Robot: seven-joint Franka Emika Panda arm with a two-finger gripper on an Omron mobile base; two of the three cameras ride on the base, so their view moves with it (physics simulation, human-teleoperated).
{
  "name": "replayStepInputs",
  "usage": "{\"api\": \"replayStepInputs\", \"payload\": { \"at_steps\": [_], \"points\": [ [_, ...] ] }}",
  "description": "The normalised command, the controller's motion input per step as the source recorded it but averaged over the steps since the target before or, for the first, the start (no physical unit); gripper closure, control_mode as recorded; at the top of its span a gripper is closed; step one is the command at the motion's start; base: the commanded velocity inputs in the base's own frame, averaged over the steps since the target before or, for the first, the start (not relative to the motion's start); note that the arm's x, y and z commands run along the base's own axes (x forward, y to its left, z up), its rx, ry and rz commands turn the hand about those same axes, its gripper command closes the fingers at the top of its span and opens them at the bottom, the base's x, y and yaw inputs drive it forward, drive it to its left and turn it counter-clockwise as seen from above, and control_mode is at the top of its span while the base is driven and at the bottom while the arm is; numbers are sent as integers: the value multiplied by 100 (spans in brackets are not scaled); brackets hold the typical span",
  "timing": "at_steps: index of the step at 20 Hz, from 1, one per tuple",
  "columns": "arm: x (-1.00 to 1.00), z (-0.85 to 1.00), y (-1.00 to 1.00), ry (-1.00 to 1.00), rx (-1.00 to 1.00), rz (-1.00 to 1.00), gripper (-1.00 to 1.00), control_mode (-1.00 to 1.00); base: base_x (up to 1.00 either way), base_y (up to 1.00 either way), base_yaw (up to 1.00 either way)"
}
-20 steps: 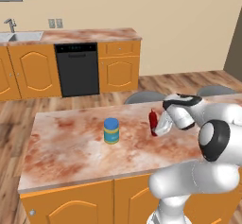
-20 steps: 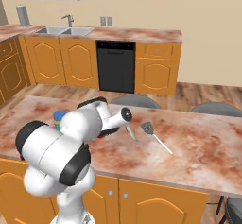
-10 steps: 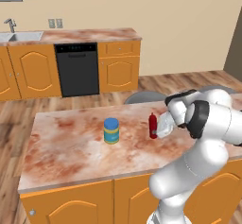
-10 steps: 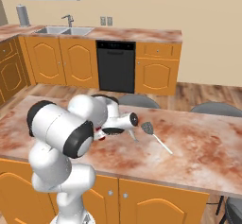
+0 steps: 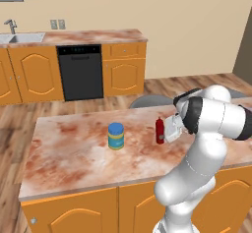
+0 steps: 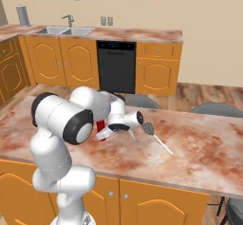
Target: Move the mayonnaise and ketchup from the cabinet to the dining counter.
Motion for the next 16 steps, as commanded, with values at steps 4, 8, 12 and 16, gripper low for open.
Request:
{"api": "replayStepInputs", "payload": {
  "at_steps": [4,8,12,16],
  "points": [
    [-16,-27,-2,5,0,9,-100,-100,0,0,0],
    [-23,-26,-12,4,0,10,-100,-100,0,0,0],
    [-19,-16,-19,1,0,10,-100,-100,0,0,0],
    [-9,0,-22,0,0,10,-100,-100,0,0,0]
  ]
}}
